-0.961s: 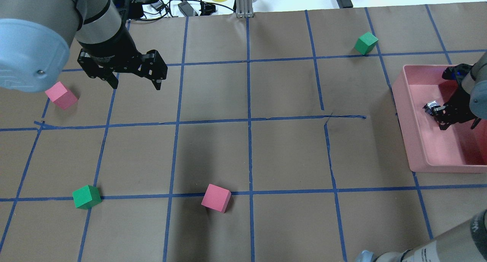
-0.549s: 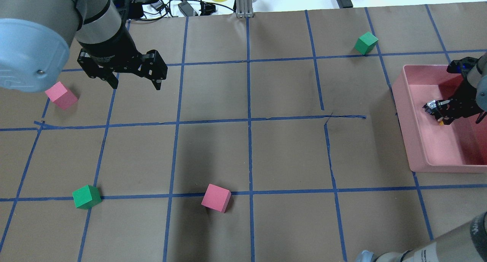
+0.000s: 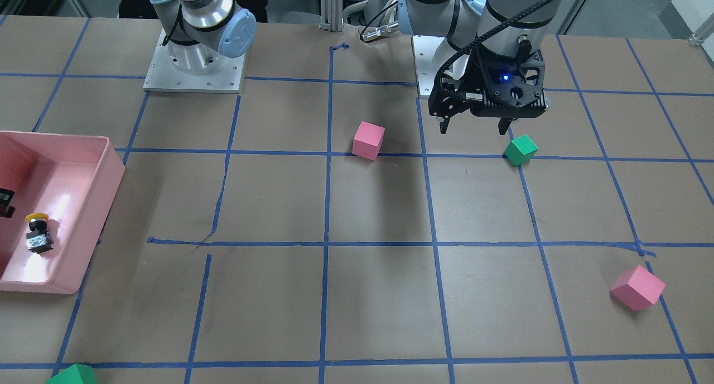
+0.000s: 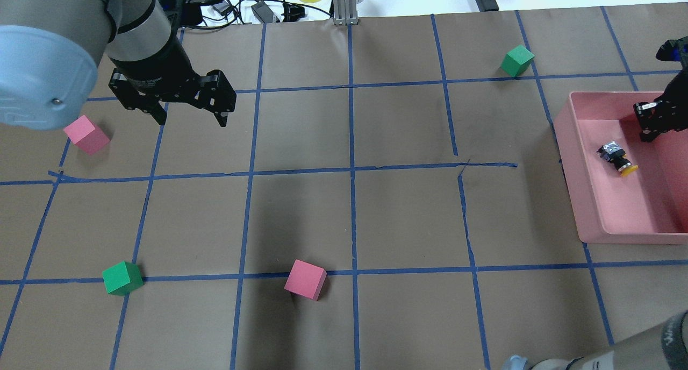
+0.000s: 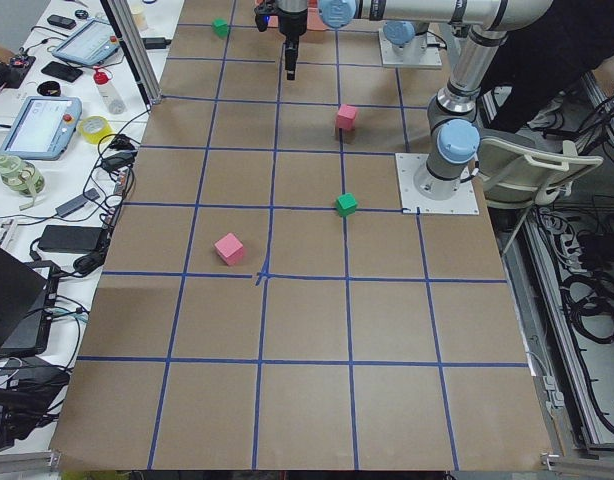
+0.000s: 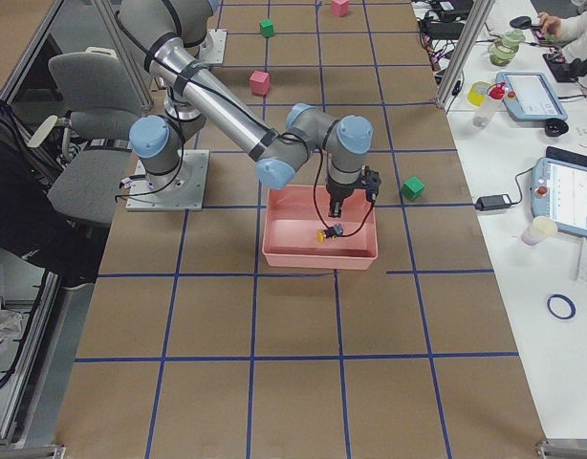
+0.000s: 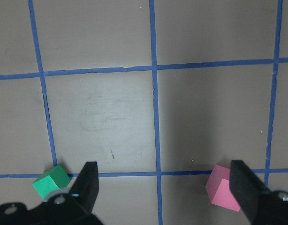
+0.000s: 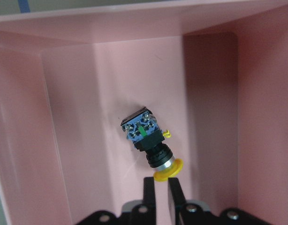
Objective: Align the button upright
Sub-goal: 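Close the right gripper on the button switch and lift it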
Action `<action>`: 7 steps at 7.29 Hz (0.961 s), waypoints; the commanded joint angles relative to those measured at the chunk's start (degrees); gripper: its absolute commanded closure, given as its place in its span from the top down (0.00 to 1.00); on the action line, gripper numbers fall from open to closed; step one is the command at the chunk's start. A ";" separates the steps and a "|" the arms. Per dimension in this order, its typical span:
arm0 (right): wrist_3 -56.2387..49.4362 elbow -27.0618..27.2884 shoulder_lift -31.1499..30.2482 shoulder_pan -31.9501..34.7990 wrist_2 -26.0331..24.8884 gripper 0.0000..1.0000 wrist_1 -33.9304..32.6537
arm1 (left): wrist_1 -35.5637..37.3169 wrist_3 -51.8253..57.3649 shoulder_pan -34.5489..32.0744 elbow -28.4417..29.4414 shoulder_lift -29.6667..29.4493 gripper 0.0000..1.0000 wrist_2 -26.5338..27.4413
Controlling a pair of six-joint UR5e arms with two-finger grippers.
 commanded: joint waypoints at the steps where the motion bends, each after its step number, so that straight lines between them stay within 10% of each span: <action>1: -0.07 1.12 1.81 -0.08 -0.23 1.00 -2.00 | -0.09 -0.07 0.00 0.09 0.00 1.00 0.00; 7: 2.47 1.48 11.30 -0.08 -0.06 0.99 -12.80 | 0.00 -0.07 0.00 0.09 0.00 1.00 0.00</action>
